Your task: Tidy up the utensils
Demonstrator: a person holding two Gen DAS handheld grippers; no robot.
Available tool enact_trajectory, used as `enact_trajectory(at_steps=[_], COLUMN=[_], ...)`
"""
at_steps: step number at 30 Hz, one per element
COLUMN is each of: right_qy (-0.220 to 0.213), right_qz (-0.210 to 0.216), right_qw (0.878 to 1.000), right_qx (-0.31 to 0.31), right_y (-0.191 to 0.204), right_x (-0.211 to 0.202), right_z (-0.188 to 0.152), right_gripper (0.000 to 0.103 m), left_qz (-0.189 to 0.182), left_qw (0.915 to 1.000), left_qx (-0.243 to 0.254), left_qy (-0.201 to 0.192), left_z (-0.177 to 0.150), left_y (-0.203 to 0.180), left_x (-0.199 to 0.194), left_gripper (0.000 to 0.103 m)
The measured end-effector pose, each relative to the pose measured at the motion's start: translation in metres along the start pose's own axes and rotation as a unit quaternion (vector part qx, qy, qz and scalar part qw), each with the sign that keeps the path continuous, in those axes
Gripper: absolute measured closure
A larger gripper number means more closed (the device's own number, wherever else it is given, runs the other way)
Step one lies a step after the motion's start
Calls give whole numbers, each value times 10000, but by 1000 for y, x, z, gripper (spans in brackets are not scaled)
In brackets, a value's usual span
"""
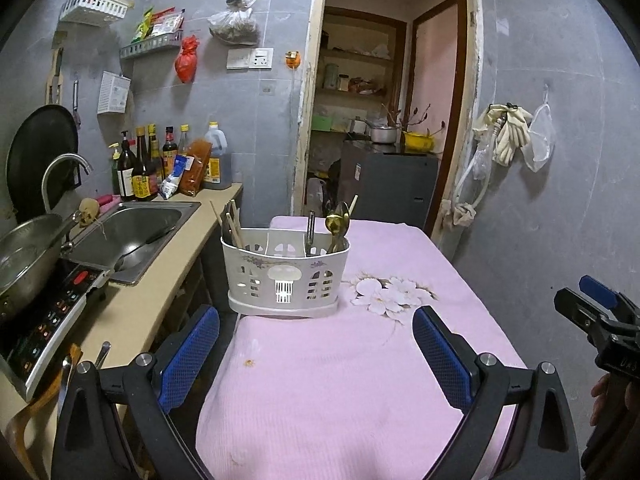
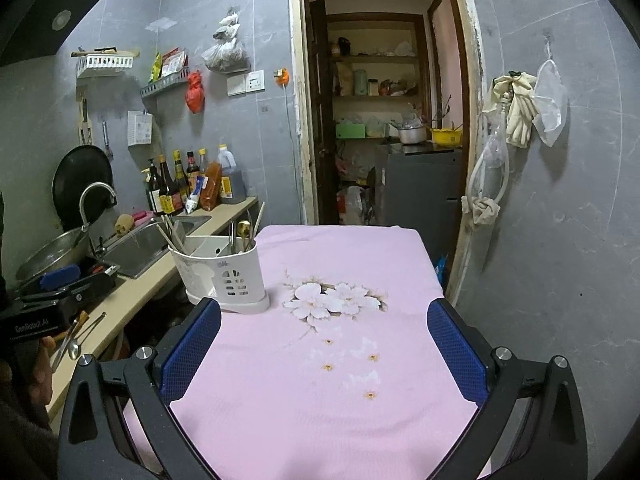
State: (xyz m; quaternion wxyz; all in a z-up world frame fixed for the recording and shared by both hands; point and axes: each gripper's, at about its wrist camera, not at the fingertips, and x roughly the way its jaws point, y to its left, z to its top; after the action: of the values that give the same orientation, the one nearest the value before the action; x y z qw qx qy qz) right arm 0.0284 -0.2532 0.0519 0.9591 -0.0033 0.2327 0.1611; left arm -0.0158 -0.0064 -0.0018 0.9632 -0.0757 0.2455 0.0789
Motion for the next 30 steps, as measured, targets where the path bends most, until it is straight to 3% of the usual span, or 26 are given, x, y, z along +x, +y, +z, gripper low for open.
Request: enact_trajectory(at_steps=[30], right_qy=[-56], right_qz=[-36], right_qw=[9999], right_qx=[81], right_y=[-4], right_x=[1], right_z=[4], right_gripper=[2], left_qz=[-20], left_qw=[9999], left_qx=[-67], left_qy=[-108], left_z=[0], left_y=[4], left_x=[-6], left_gripper=[5])
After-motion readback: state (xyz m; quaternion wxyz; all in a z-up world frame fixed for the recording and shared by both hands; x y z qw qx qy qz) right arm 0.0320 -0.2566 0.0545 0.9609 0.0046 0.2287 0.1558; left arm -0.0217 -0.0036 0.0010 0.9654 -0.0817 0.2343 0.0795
